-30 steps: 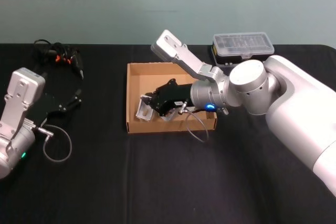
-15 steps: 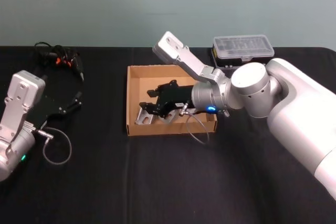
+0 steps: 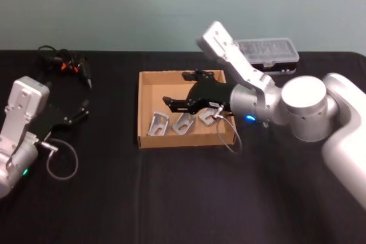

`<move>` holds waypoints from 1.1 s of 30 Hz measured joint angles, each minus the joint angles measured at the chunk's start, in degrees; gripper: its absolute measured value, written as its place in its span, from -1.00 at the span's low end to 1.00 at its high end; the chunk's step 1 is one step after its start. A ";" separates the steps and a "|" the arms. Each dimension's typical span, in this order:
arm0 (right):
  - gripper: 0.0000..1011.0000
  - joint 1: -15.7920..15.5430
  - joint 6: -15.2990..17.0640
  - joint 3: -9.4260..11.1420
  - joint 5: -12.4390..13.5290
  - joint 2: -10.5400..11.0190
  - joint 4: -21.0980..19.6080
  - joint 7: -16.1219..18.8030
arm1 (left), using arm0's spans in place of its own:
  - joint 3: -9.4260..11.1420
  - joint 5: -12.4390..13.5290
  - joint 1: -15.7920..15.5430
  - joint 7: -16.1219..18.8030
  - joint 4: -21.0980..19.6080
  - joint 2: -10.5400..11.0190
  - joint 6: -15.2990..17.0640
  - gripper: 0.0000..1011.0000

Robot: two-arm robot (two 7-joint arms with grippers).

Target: Use one hand to pick up the angle iron from the table and place it into the box.

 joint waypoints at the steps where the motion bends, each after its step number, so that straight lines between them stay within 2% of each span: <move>1: 0.75 -1.59 -0.48 1.15 0.26 0.94 -2.06 -1.10 | 0.00 0.00 0.00 0.00 0.00 0.00 0.00 1.00; 5: 0.97 -5.79 -2.39 3.92 0.54 3.28 -6.65 -4.07 | 0.00 0.00 0.00 0.00 0.00 0.00 0.00 1.00; 9: 0.98 -9.64 -4.29 6.50 0.52 5.07 -9.93 -6.56 | 0.00 0.00 0.00 0.00 0.00 0.00 0.00 1.00; 10: 0.98 -11.38 -5.15 7.74 0.51 5.74 -11.04 -7.63 | 0.00 0.00 0.00 0.00 0.00 0.00 0.00 1.00; 14: 0.98 -15.07 -7.10 10.40 0.48 6.74 -12.68 -10.27 | 0.00 0.00 0.00 0.00 0.00 0.00 0.00 1.00; 17: 0.98 -17.42 -8.55 12.38 0.32 7.06 -13.37 -12.17 | 0.00 0.00 0.00 0.00 0.00 0.00 0.00 1.00; 18: 0.98 -17.42 -8.55 12.38 0.32 7.06 -13.37 -12.17 | 0.00 0.00 0.00 0.00 0.00 0.00 0.00 1.00; 20: 0.98 -19.31 -10.15 13.99 -0.03 7.08 -13.57 -14.01 | 0.00 0.01 0.00 0.00 0.00 0.00 0.00 1.00; 24: 0.98 -20.71 -11.66 15.43 -0.25 6.88 -13.54 -15.44 | 0.00 0.00 0.00 0.00 0.00 0.00 0.00 1.00; 25: 0.98 -21.52 -12.64 16.44 -0.38 6.59 -13.16 -16.27 | 0.00 0.00 0.00 0.00 0.00 0.00 0.00 1.00; 33: 0.98 -22.78 -14.65 18.09 -0.64 5.68 -11.20 -17.16 | 0.00 0.01 0.00 0.00 0.00 0.00 0.00 1.00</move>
